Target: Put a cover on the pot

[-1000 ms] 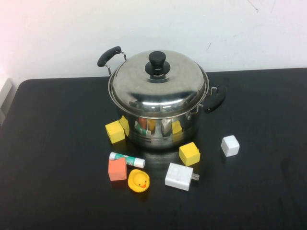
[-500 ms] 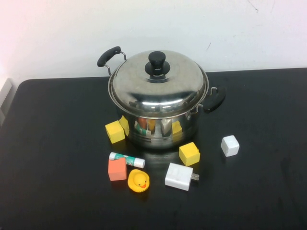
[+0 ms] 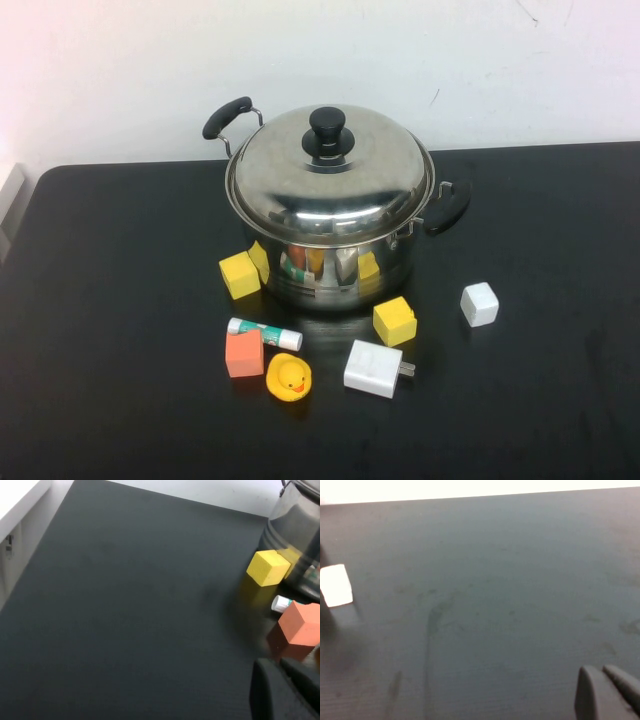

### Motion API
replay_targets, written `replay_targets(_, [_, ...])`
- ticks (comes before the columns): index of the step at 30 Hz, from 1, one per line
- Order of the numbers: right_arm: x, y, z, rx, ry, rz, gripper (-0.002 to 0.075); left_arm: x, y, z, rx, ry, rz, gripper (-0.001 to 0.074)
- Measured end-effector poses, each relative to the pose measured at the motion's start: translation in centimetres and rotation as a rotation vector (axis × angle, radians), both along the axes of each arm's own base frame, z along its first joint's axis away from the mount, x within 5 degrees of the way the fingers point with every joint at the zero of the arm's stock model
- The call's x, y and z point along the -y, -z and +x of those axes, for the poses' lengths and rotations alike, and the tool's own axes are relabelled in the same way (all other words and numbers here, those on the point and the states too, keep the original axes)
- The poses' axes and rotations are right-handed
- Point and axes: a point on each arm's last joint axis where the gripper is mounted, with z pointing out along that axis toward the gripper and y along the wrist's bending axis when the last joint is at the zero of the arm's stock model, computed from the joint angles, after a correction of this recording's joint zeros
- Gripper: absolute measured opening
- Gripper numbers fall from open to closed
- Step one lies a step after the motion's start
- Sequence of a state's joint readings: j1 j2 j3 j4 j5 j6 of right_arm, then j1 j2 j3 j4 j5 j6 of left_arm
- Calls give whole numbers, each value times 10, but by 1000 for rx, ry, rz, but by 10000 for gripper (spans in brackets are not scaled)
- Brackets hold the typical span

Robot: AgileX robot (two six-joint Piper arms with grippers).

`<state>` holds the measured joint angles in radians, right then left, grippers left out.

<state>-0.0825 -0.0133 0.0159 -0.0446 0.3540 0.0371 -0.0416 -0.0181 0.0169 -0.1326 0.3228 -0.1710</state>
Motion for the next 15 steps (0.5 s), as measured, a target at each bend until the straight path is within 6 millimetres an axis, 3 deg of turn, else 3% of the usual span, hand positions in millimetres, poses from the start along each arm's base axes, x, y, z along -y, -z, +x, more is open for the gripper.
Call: replay_targets(15, [0,0,0,0,0,0,-2,0,0,0,0,-7,6,-1])
